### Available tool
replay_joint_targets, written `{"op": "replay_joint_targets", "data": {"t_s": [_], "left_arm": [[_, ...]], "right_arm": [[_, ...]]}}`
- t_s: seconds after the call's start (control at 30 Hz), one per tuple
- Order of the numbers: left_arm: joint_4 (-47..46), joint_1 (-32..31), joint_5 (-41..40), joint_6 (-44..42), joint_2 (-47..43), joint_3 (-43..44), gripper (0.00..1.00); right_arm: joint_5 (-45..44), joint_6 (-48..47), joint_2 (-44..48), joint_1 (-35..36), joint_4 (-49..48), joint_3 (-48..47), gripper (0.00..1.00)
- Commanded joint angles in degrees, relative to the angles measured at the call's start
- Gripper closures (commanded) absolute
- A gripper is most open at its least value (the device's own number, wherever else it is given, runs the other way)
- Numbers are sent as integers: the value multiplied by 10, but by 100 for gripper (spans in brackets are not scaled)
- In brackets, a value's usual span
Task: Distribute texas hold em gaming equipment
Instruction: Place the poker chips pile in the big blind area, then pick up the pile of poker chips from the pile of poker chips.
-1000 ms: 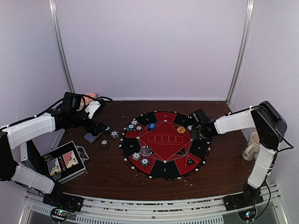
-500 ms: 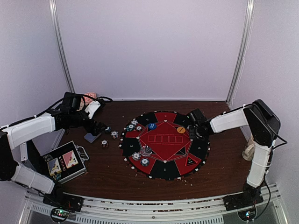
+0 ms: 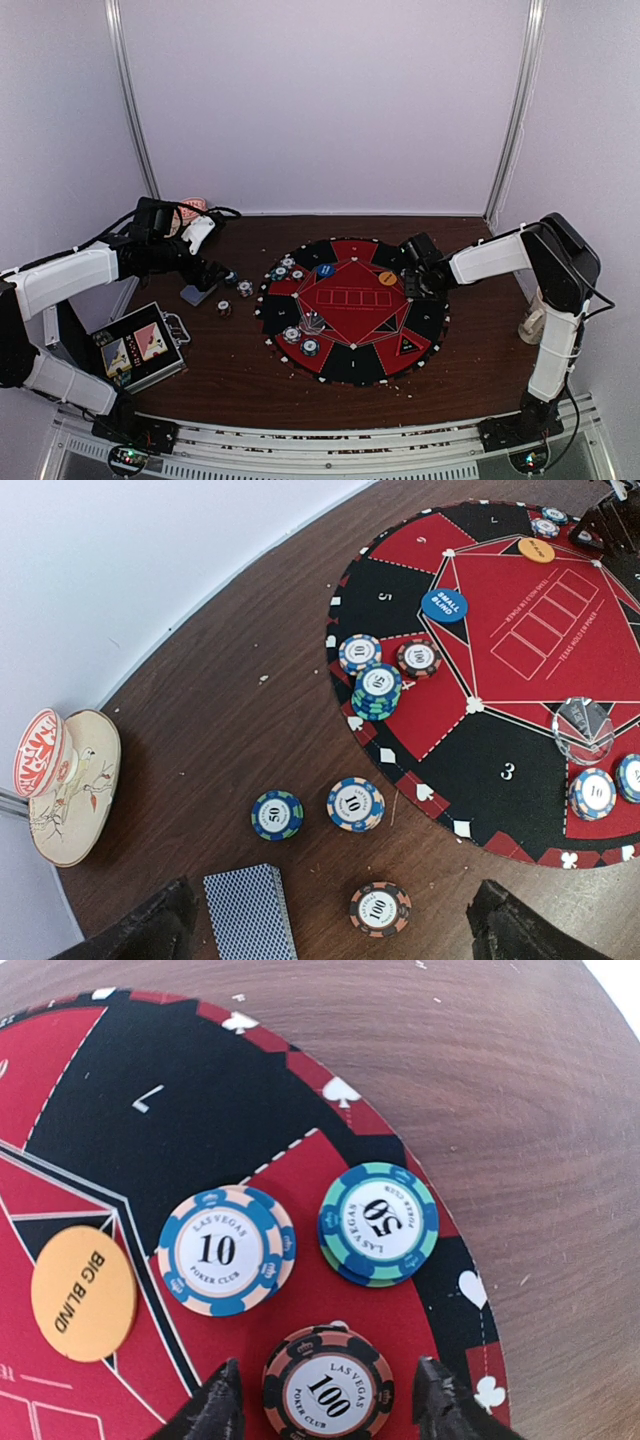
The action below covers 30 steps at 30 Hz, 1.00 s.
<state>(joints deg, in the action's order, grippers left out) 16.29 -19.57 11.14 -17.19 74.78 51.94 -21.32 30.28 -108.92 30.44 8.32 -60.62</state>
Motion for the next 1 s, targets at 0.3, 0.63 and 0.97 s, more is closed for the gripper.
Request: {"op": "replay_joint_targets", "data": {"t_s": [0.3,0.63,0.97], "left_arm": [[24,4,8,-31,-18,4,2],[117,7,67,-108,-4,-17,2],[72,23,32,-122,124,-11,2]], "right_arm": [[-4,-4,126,23,38,16,16],[-38,-18,237,109,27,113,12],[-49,-29,220,147,-2,131,12]]}}
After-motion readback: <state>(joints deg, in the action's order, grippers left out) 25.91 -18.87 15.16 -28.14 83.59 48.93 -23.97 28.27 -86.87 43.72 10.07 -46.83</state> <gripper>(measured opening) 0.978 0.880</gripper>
